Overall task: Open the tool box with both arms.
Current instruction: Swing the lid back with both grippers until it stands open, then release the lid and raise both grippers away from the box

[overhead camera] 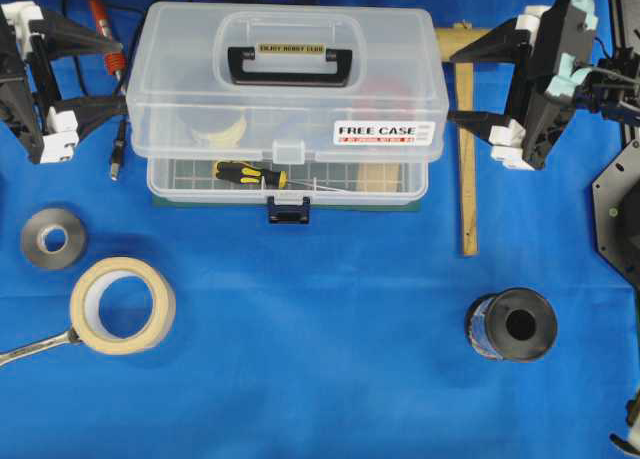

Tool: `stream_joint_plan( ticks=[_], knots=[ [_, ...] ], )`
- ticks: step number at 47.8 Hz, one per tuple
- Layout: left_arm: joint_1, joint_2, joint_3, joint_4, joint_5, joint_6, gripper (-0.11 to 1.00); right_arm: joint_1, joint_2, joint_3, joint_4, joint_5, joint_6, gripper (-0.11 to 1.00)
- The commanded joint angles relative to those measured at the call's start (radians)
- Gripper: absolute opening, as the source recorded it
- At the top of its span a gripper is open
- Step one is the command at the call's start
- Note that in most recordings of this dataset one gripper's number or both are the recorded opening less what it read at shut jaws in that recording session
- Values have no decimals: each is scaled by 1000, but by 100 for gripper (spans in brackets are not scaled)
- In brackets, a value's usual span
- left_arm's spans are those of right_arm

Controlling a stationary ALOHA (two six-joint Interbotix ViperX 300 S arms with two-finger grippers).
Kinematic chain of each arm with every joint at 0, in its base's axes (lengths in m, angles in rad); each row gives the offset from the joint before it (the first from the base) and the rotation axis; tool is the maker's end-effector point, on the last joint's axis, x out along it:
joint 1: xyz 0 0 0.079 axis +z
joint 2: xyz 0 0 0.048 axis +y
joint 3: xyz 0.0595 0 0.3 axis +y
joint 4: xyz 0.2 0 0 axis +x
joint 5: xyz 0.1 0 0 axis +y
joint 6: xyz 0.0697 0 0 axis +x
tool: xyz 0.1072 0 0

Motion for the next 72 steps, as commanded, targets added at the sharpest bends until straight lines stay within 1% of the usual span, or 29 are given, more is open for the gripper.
stream_joint_plan(
  ticks=[1,8,18,27,37,42,49,58,72],
  knots=[
    [3,11,-78,-3,-78,-3,82,-3,-3,-81,5,-32,5,84],
    [44,20,-81,-3,-137,-3,82,-40,-3,-95,5,-32,5,84],
    [120,58,-95,-3,-175,-2,82,-98,-3,-97,5,-54,5,84],
    [178,138,-130,-3,-212,-2,81,-150,2,-100,5,-67,5,84],
    [232,239,-193,-3,-212,12,81,-192,28,-109,0,-71,-2,84],
    [250,258,-206,-3,-204,34,81,-209,43,-117,-9,-71,-5,84],
    [258,253,-204,-3,-202,38,81,-236,69,-132,-28,-71,-5,84],
    [262,252,-202,-3,-199,38,81,-279,115,-160,-31,-71,-9,84],
    [321,276,-222,-3,-192,43,81,-324,184,-202,-34,-64,-12,84]
  ],
)
